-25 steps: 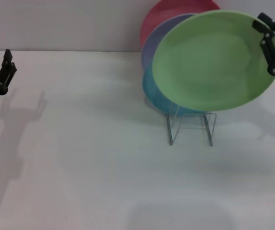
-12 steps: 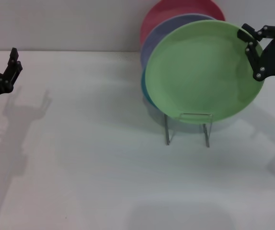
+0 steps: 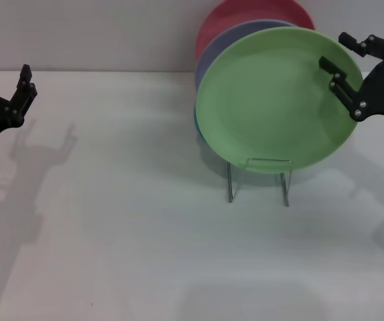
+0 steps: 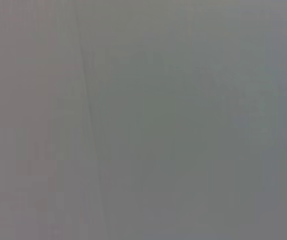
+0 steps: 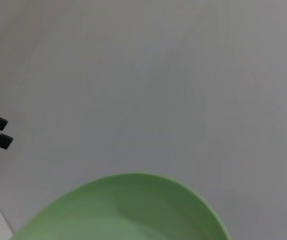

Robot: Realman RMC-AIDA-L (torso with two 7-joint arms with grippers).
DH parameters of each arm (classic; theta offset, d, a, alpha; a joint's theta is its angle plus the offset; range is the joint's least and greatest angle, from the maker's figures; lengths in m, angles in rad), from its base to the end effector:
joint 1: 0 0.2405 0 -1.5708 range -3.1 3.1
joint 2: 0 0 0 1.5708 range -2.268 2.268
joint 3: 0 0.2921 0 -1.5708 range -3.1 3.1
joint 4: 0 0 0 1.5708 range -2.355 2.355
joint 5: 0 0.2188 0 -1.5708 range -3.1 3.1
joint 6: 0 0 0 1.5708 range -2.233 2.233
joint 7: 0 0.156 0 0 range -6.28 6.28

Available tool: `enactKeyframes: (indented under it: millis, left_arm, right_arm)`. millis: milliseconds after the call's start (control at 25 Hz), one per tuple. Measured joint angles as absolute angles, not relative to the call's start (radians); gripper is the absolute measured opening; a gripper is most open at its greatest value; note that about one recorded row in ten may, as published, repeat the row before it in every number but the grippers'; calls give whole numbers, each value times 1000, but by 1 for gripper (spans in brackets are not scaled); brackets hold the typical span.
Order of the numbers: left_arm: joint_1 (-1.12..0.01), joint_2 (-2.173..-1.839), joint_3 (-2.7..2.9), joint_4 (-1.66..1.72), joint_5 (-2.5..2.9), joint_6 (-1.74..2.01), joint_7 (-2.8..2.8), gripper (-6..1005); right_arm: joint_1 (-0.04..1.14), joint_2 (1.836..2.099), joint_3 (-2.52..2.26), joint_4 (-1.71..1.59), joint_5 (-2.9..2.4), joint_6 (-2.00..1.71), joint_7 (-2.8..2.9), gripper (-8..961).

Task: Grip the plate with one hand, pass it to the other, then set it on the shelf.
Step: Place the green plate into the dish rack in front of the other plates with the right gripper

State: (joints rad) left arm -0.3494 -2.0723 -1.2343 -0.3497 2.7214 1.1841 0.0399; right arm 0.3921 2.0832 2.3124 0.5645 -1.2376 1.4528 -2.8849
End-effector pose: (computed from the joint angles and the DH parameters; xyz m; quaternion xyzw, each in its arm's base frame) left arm -0.3333 0.3622 -0.0182 -0.6921 -0.1176 -0.3008 0.6455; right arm 0.2922 0.3632 0.0182 -0.8110 -0.1621 0.2767 0.4893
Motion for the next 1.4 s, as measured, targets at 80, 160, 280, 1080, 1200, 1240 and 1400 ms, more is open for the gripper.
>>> enactKeyframes:
  millis: [80, 160, 280, 1080, 1200, 1240, 1400]
  left_arm:
    - [-351, -2072, -1232, -350, 2721, 1184, 40, 814]
    - [-352, -2072, -1228, -350, 2721, 1184, 40, 814]
    - [-353, -2072, -1223, -350, 2721, 1184, 40, 814]
    - [-358, -2074, -1210, -359, 2721, 1185, 40, 814]
    - [-361, -2074, -1210, -359, 2721, 1185, 40, 814]
    - [-363, -2074, -1210, -359, 2721, 1185, 40, 814]
    - [-376, -2073, -1210, -355, 2721, 1184, 40, 814]
  right_arm:
    - [387, 2083, 2310, 568, -1238, 1456, -2885, 338]
    - [378, 2083, 2309, 570, -1241, 1469, -2885, 430]
    - [362, 2083, 2309, 571, -1244, 1499, -2884, 500]
    - [342, 2082, 2325, 539, -1163, 1527, -2884, 609]
    - [367, 2079, 2321, 506, -1176, 1474, -2884, 609]
    - [379, 2079, 2320, 494, -1185, 1456, -2884, 609]
    - [406, 2078, 2314, 473, -1221, 1425, -2884, 609]
